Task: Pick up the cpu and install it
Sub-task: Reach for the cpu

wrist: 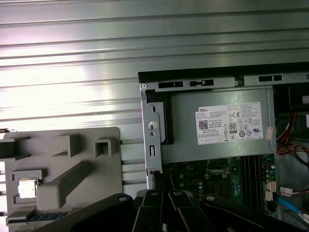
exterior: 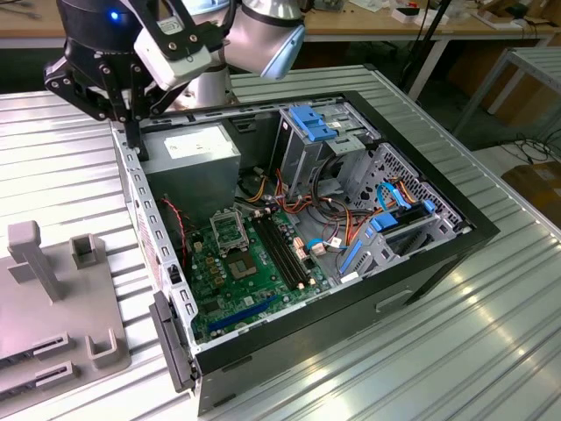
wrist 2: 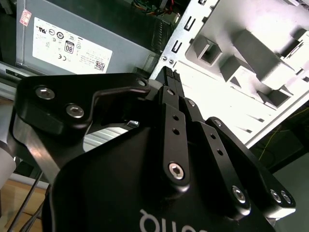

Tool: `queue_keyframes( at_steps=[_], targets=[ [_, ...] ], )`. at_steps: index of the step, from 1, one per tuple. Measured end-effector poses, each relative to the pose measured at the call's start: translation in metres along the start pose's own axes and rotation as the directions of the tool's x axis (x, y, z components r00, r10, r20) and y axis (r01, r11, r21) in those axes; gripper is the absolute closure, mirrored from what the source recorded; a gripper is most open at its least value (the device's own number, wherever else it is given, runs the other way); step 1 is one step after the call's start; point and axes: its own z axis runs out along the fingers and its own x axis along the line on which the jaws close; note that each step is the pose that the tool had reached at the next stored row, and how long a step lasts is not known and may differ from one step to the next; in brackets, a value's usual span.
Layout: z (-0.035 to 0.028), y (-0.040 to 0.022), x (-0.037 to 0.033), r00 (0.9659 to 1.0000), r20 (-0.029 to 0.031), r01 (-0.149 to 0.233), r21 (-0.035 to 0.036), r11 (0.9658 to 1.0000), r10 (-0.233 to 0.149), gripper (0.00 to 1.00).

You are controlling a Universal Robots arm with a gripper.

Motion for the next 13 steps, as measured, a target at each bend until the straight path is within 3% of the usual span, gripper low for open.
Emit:
queue_keyframes(
  at_steps=[13],
  targets=[
    [-0.0002,-0.0005,0.0071,1.0000,0.0000,0.000,0.0000,1.0000,0.000,0.89]
  ],
)
